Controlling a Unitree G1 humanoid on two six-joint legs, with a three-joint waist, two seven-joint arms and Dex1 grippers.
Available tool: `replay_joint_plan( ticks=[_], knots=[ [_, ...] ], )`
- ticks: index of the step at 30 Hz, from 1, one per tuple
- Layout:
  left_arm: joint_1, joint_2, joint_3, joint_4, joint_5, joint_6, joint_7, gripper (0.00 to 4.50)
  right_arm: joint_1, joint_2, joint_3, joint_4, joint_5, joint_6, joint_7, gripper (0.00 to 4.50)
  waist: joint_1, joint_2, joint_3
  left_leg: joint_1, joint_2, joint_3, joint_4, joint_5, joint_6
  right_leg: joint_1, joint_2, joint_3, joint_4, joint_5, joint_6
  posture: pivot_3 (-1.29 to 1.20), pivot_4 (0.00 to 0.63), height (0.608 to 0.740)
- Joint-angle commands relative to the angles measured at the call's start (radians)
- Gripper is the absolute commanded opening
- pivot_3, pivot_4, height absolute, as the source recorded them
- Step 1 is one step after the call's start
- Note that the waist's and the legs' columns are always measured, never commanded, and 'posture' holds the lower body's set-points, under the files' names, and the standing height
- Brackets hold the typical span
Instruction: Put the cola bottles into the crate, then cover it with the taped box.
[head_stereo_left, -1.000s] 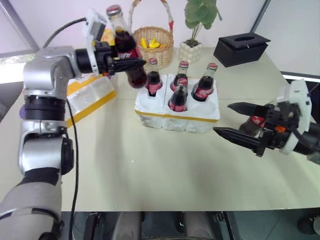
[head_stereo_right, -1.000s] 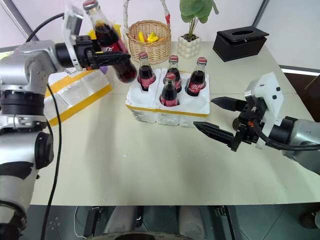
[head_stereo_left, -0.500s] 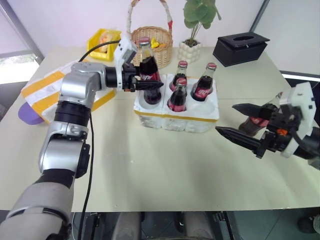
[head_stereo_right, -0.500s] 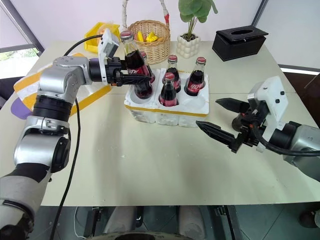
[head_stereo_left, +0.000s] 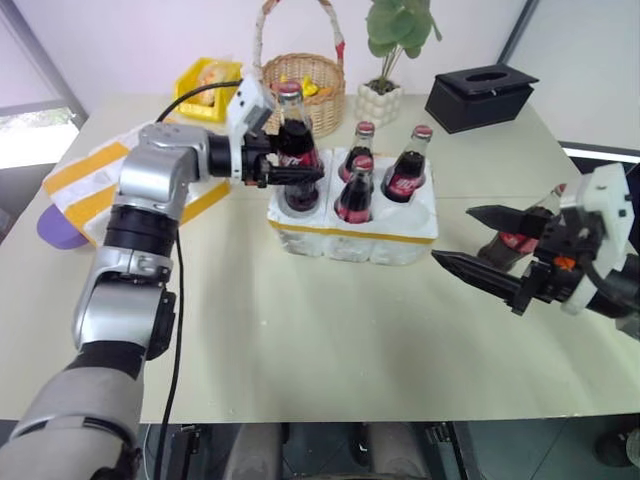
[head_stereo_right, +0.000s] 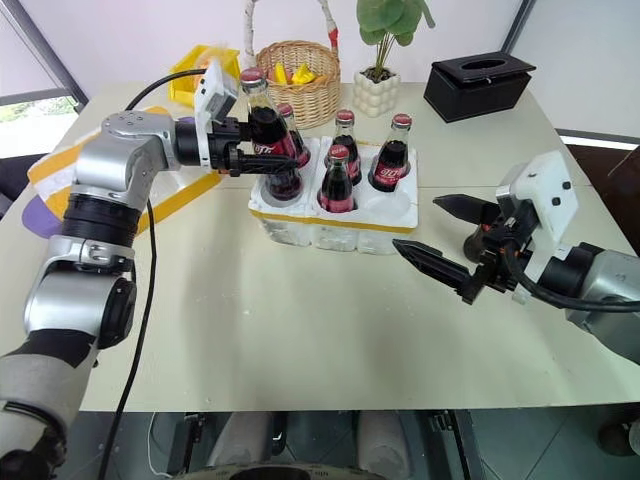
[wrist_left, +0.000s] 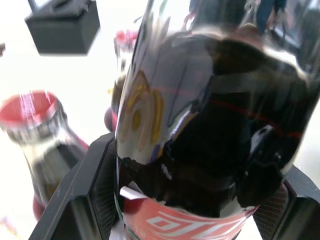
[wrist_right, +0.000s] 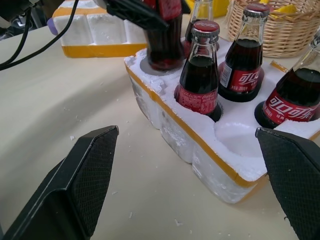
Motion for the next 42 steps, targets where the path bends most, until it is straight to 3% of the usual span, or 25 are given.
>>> replay_joint_plan(
  ticks=[1, 18, 20, 22, 29, 37, 42],
  knots=[
    [-0.015, 0.024, 0.024, -0.062, -0.016, 0.004, -0.004, 2.81, -0.022, 0.006, -0.001, 0.005, -0.008, -0.030, 0.002, 4.50, 0.001, 0.000, 0.000, 0.000, 0.000, 0.000, 0.000, 0.000, 0.000, 0.000, 0.000, 0.000, 0.000, 0.000, 0.000, 0.00, 0.150, 0.740],
    [0.095, -0.078, -0.005, 0.002, 0.039, -0.068, 0.109, 2.81, -0.017, 0.002, 0.001, 0.012, -0.022, -0.026, 0.016, 4.50, 0.002, 0.000, 0.000, -0.001, 0.000, 0.000, 0.001, 0.000, 0.000, -0.001, 0.000, 0.000, 0.000, 0.000, 0.000, 0.00, 0.150, 0.740],
    [0.106, -0.083, -0.009, 0.002, 0.050, -0.083, 0.115, 3.84, -0.010, 0.005, -0.002, 0.008, -0.022, -0.026, 0.016, 4.50, 0.003, 0.000, 0.000, -0.001, 0.000, 0.000, 0.001, 0.000, 0.000, -0.001, 0.000, 0.000, 0.000, 0.000, 0.001, 0.00, 0.150, 0.740],
    [0.112, -0.084, -0.010, 0.002, 0.052, -0.090, 0.117, 4.48, -0.006, 0.007, 0.000, 0.006, -0.024, -0.028, 0.015, 4.50, 0.003, 0.000, 0.000, 0.000, 0.000, 0.000, 0.001, 0.000, 0.000, 0.000, 0.000, 0.000, 0.000, 0.000, 0.000, 0.00, 0.150, 0.740],
    [0.132, -0.038, 0.031, -0.066, 0.010, -0.052, 0.095, 4.48, -0.009, 0.013, 0.022, 0.011, -0.043, -0.037, 0.022, 4.50, 0.000, 0.000, 0.000, 0.001, 0.000, 0.000, 0.001, 0.000, 0.000, 0.002, 0.000, 0.000, 0.000, 0.000, 0.000, 0.00, 0.150, 0.740],
    [0.153, 0.200, 0.225, -0.310, -0.310, 0.262, -0.114, 4.48, 0.114, 0.046, -0.081, 0.008, -0.075, -0.027, 0.067, 4.50, -0.002, 0.001, 0.000, 0.002, 0.001, 0.000, 0.000, 0.000, 0.000, 0.001, 0.001, 0.000, 0.001, 0.000, 0.000, 0.00, 0.150, 0.740],
    [0.208, 0.366, 0.222, -0.425, -0.406, 0.372, -0.249, 4.48, 0.240, 0.086, -0.158, -0.011, -0.113, -0.026, 0.098, 4.50, 0.002, 0.001, -0.001, 0.006, 0.001, 0.000, 0.000, 0.000, 0.000, 0.006, 0.001, 0.000, 0.000, -0.002, -0.003, 0.00, 0.150, 0.740]
  ],
)
